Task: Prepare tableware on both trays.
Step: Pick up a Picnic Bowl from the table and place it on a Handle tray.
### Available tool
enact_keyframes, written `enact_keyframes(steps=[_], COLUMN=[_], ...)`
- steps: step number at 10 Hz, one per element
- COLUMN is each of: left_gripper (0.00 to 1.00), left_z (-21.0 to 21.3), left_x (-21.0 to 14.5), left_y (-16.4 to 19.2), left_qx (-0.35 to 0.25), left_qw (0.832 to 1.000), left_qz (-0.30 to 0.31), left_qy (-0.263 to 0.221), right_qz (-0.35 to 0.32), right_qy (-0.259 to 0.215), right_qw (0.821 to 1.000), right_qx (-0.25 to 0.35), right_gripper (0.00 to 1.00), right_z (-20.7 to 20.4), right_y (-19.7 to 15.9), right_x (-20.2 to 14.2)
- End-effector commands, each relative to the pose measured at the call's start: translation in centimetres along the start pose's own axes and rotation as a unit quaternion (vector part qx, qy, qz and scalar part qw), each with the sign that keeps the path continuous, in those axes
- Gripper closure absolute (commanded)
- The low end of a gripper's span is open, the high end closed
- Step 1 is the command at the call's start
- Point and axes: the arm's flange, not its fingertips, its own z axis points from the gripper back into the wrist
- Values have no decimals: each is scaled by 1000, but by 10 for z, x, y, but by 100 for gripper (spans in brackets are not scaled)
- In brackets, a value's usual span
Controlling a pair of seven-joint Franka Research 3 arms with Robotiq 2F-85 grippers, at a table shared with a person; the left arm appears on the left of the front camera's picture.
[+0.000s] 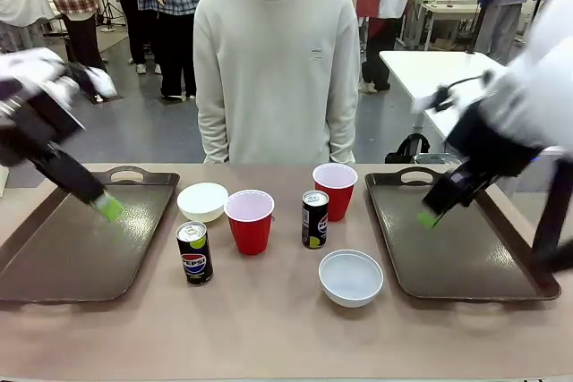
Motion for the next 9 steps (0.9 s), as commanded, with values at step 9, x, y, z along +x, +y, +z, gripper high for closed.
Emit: enact_keyframes(steps=[9], left_gripper=[0], left_z=[95], left_x=[-153], left_y=[132], left_qx=[-354], left_qw=[881], left_qz=[233], left_qy=[-210], right_qz=[-238], right_qy=[-155], right_qw=[877], right_qx=[387], right_gripper=[0], right_z=[66], right_y=[-180], right_x=[-185])
